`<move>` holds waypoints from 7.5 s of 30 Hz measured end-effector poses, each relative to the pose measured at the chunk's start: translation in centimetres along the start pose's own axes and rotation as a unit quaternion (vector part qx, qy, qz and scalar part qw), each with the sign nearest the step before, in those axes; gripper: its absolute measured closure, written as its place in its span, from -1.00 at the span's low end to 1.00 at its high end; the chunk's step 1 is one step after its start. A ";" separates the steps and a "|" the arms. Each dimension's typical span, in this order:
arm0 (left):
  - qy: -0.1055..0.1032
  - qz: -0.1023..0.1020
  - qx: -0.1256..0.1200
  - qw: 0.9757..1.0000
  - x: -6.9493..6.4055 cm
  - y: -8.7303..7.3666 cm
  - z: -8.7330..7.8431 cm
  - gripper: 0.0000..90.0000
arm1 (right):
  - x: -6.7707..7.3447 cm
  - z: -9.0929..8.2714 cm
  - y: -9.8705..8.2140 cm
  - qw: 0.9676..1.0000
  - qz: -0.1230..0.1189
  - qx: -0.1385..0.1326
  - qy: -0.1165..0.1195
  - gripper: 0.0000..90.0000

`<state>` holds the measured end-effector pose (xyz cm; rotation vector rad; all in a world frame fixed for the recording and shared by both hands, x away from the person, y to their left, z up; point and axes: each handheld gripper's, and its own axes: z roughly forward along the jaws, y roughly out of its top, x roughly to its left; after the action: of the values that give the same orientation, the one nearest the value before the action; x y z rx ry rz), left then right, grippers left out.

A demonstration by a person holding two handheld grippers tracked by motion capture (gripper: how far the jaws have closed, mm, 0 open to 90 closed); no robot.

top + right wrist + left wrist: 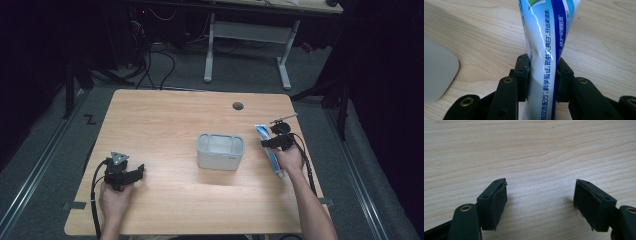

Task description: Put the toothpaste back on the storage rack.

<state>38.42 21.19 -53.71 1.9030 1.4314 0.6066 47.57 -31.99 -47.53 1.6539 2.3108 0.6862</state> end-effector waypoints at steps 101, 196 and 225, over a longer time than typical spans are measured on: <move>-0.002 0.004 0.001 1.000 0.0 0.0 0.0 -0.39 | 5.9 -11.9 -2.0 0.966 -0.091 -0.211 0.115 0.59; -0.002 0.006 0.003 1.000 0.0 0.0 0.0 -0.39 | 15.7 -8.6 6.7 0.941 -0.172 -0.241 0.166 0.59; -0.002 0.007 0.002 1.000 -0.1 0.0 0.0 -0.39 | 16.3 -6.7 5.8 0.948 -0.194 -0.201 0.151 0.58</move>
<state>38.43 21.11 -53.71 1.9183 1.4191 0.6072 43.91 -16.85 -37.40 0.9352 2.3749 1.2771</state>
